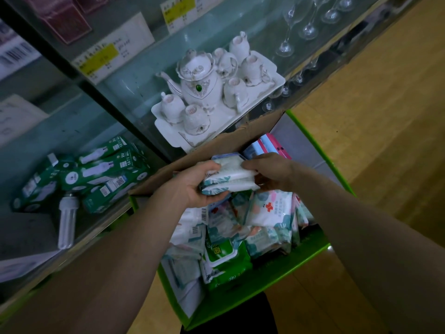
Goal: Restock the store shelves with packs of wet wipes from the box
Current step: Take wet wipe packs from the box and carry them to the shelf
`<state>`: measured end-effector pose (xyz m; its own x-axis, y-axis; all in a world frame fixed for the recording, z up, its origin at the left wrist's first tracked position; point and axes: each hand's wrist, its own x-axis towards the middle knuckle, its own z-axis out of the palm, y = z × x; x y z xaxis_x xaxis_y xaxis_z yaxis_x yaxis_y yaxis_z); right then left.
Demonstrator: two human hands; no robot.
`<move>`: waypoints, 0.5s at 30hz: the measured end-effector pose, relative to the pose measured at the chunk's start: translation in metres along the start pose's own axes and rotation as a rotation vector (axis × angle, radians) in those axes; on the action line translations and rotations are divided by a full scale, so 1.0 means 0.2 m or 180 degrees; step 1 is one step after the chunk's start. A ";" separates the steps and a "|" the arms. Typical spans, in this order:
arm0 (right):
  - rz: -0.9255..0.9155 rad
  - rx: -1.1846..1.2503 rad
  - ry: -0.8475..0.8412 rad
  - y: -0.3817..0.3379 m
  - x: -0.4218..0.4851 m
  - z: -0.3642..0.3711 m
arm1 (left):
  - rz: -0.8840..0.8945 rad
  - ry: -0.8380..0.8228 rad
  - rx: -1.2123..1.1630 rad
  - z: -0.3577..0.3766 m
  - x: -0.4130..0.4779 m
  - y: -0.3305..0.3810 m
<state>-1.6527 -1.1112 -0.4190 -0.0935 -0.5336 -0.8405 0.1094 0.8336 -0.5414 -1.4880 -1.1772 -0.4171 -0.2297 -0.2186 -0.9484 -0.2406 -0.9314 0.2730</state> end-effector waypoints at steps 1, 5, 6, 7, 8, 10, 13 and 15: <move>0.0033 -0.0051 -0.0106 0.00 -0.01 -0.01 | -0.0001 0.0033 0.0090 -0.01 -0.01 0.00; -0.0489 -0.2494 -0.0069 -0.02 -0.08 -0.03 | 0.0158 0.0301 0.0703 -0.03 -0.02 0.00; -0.0732 -0.2876 -0.0115 -0.02 -0.10 0.01 | 0.0195 0.0349 0.0845 -0.02 -0.02 0.00; -0.0886 -0.3050 -0.0242 -0.02 -0.12 0.06 | 0.0198 0.0327 0.0930 0.00 -0.02 0.00; -0.1084 -0.3062 -0.0314 0.00 -0.11 0.11 | 0.0170 0.0240 0.0944 0.04 -0.03 0.00; -0.1434 -0.2821 0.0000 0.05 -0.08 0.19 | 0.0192 0.0039 0.0920 0.10 -0.05 -0.01; -0.1619 -0.2263 0.0833 0.07 -0.07 0.16 | 0.0360 -0.0112 0.0646 0.13 -0.06 -0.02; -0.1418 -0.1103 0.1094 0.06 -0.08 0.11 | 0.0470 0.0010 0.0447 0.11 -0.03 -0.04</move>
<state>-1.6282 -1.0952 -0.4133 -0.3730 -0.8100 -0.4525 -0.3323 0.5720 -0.7500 -1.5054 -1.1624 -0.4090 -0.2695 -0.3509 -0.8968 -0.3337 -0.8395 0.4288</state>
